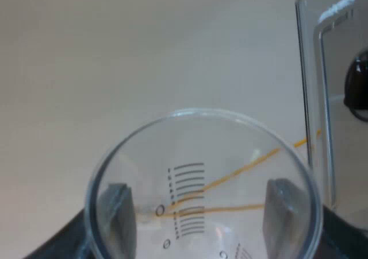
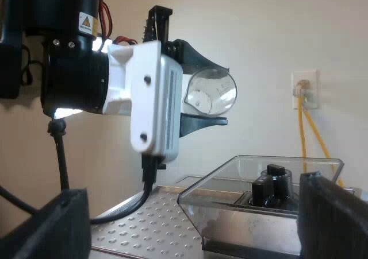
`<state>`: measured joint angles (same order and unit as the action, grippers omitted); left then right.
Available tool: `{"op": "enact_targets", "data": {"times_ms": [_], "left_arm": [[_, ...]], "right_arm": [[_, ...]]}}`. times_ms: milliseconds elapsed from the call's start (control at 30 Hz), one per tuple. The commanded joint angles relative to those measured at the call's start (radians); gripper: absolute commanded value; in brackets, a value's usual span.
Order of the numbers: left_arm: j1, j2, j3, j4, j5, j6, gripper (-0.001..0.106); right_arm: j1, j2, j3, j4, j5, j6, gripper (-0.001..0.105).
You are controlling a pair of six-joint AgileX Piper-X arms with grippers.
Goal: Pour the beans into the coffee machine
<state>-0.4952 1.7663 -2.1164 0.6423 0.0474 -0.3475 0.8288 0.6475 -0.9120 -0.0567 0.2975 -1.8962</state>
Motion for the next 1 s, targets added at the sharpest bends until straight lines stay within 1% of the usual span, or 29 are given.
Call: {"op": "enact_targets", "data": {"times_ms": [33,67,100,133,167,200,267,300,400,433,467,533,667,700,767,833,900,1000], "left_arm": [[-0.002,-0.032,-0.005,-0.012,-0.002,-0.35,0.028],[-0.002,-0.038,-0.005,-0.012,-0.018,-0.457,0.028],[-0.002,-0.044,-0.005,-0.012,-0.034,-0.522,0.028],[-0.002,-0.055,-0.005,-0.01,-0.061,-0.617,0.028],[-0.002,-0.06,-0.005,-0.006,-0.069,-0.638,0.028],[-0.002,-0.071,-0.005,0.008,-0.086,-0.694,0.028],[-0.002,-0.088,-0.005,0.042,-0.104,-0.729,0.028],[-0.002,-0.099,-0.005,0.066,-0.106,-0.75,0.028],[-0.002,-0.126,-0.005,0.119,-0.105,-0.851,0.028],[-0.002,-0.139,-0.005,0.153,-0.105,-0.886,0.028],[-0.002,-0.145,-0.005,0.173,-0.105,-0.896,0.028],[-0.002,-0.164,-0.005,0.251,-0.099,-0.956,0.028],[-0.002,-0.187,-0.005,0.347,-0.095,-0.98,0.028],[-0.002,-0.193,-0.005,0.362,-0.095,-0.98,0.028],[-0.002,-0.209,-0.005,0.385,-0.095,-0.997,0.028],[-0.002,-0.231,-0.004,0.41,-0.095,-1.05,0.028],[-0.002,-0.246,-0.004,0.43,-0.095,-1.071,0.028],[-0.002,-0.272,0.003,0.444,-0.095,-1.071,0.028]], "right_arm": [[0.002,-0.01,-0.007,-0.006,-0.011,-0.008,0.079],[0.002,-0.01,-0.007,-0.006,-0.014,-0.008,0.079],[0.002,-0.01,-0.007,-0.006,-0.024,-0.008,0.079],[0.002,-0.01,-0.007,-0.006,-0.035,-0.008,0.079],[0.002,-0.01,-0.007,-0.006,-0.042,-0.008,0.079],[0.002,-0.01,-0.007,-0.006,-0.055,-0.008,0.079],[0.002,-0.01,-0.007,-0.006,-0.079,-0.012,0.079],[0.002,-0.01,-0.007,-0.006,-0.096,-0.011,0.079],[0.002,-0.01,-0.007,-0.006,-0.145,-0.011,0.079],[0.002,-0.01,-0.007,-0.006,-0.166,-0.011,0.079],[0.002,-0.01,-0.007,-0.006,-0.176,-0.011,0.079],[0.002,-0.01,-0.009,-0.004,-0.201,-0.008,0.079],[0.002,-0.01,-0.017,0.023,-0.21,-0.008,0.079],[0.002,-0.01,-0.048,0.131,-0.248,-0.008,0.079],[0.002,-0.01,-0.065,0.198,-0.282,-0.008,0.079],[0.002,-0.01,-0.085,0.256,-0.309,-0.008,0.079],[0.002,-0.01,-0.099,0.289,-0.327,-0.008,0.079],[0.002,-0.01,-0.104,0.314,-0.356,-0.008,0.079]]}}
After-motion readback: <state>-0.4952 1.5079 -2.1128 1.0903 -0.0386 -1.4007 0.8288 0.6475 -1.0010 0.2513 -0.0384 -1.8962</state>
